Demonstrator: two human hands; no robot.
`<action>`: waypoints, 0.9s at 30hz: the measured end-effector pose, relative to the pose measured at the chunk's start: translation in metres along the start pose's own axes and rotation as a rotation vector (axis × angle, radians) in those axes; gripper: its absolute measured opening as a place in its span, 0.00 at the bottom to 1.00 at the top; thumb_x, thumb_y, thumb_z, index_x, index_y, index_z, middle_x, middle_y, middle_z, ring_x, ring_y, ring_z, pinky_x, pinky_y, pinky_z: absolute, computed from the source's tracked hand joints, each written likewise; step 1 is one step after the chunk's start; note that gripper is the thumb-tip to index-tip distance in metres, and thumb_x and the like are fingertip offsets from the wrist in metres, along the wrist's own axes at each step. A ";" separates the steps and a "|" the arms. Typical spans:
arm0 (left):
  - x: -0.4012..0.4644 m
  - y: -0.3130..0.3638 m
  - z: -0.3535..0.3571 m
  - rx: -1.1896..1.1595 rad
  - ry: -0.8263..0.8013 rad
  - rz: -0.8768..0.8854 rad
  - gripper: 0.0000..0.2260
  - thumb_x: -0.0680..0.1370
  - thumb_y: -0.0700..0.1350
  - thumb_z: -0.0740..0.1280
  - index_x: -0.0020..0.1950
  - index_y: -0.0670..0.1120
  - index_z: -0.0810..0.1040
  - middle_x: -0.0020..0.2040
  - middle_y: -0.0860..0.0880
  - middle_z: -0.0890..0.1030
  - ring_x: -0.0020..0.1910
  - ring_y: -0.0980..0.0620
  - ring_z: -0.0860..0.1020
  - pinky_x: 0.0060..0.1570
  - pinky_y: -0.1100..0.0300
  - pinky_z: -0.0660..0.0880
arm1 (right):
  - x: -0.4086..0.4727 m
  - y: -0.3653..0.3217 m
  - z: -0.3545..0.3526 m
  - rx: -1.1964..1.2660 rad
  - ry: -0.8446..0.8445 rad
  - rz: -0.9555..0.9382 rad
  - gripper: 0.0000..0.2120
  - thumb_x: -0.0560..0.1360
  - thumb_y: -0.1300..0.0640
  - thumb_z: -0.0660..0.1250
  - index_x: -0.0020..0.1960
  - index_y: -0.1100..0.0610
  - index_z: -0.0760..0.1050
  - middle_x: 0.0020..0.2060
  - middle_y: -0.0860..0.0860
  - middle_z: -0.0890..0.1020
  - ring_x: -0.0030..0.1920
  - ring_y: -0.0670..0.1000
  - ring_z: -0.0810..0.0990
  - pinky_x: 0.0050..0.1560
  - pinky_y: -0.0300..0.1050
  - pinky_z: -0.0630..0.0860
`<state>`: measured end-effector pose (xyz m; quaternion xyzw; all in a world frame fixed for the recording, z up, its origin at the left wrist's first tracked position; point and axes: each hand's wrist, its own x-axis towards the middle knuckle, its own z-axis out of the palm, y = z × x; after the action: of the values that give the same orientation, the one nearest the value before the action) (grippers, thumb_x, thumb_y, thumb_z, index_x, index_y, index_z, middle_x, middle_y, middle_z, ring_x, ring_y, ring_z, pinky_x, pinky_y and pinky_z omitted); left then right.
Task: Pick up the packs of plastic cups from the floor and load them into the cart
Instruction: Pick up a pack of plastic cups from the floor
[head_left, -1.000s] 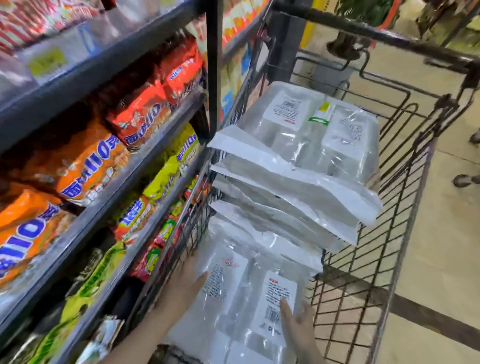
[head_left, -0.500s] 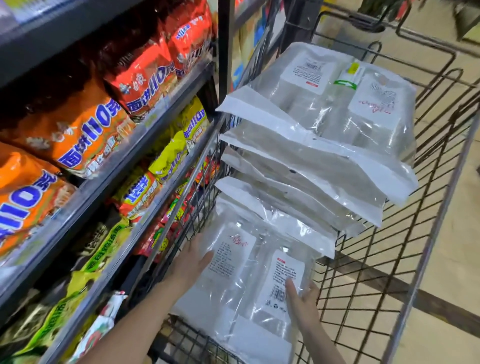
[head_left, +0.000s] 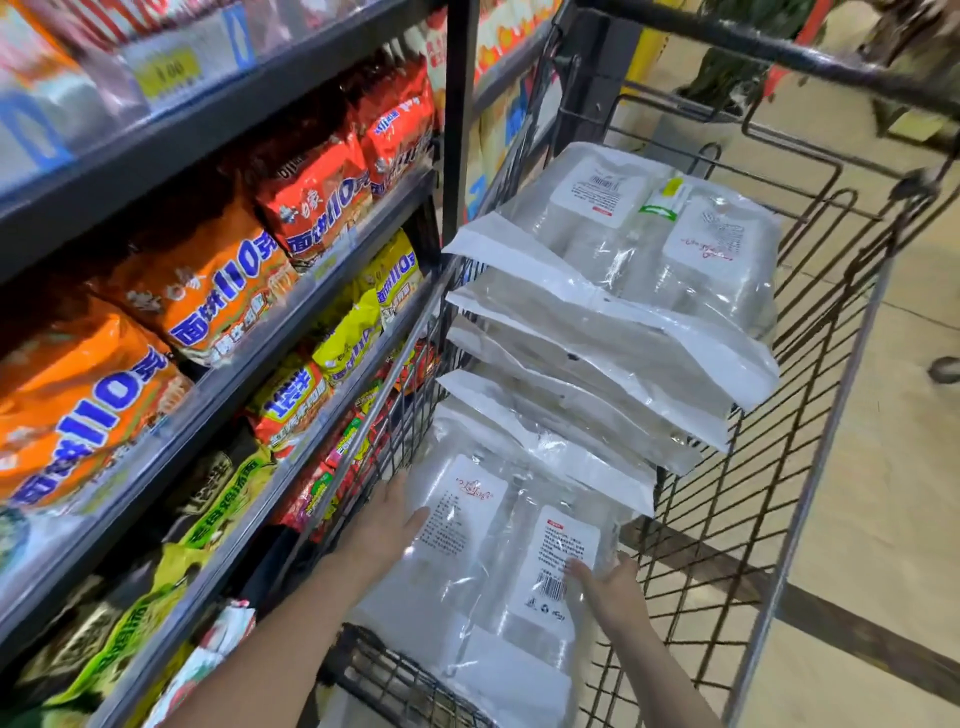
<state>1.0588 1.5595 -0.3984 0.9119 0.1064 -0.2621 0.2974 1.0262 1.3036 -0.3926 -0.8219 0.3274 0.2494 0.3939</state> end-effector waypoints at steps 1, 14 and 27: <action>-0.003 0.001 -0.002 0.006 0.019 0.016 0.28 0.80 0.49 0.58 0.75 0.40 0.51 0.73 0.39 0.58 0.72 0.44 0.61 0.69 0.57 0.58 | -0.005 -0.003 -0.004 -0.019 0.007 -0.014 0.35 0.75 0.53 0.67 0.73 0.66 0.55 0.68 0.63 0.68 0.67 0.62 0.70 0.64 0.52 0.68; -0.123 0.024 -0.054 0.306 0.335 0.114 0.21 0.79 0.47 0.58 0.72 0.45 0.61 0.68 0.45 0.69 0.66 0.44 0.70 0.61 0.52 0.69 | -0.118 -0.037 -0.074 -0.514 0.213 -0.543 0.29 0.76 0.45 0.62 0.72 0.56 0.58 0.65 0.56 0.71 0.61 0.56 0.74 0.61 0.52 0.74; -0.376 0.024 -0.122 0.325 0.757 0.058 0.18 0.78 0.48 0.60 0.65 0.41 0.68 0.61 0.39 0.73 0.60 0.39 0.74 0.52 0.46 0.73 | -0.321 -0.038 -0.138 -0.655 0.313 -0.964 0.29 0.77 0.47 0.61 0.73 0.56 0.57 0.67 0.57 0.69 0.64 0.57 0.72 0.57 0.49 0.72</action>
<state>0.8022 1.5988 -0.0999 0.9816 0.1399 0.0868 0.0966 0.8632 1.3197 -0.0818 -0.9831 -0.1218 0.0068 0.1362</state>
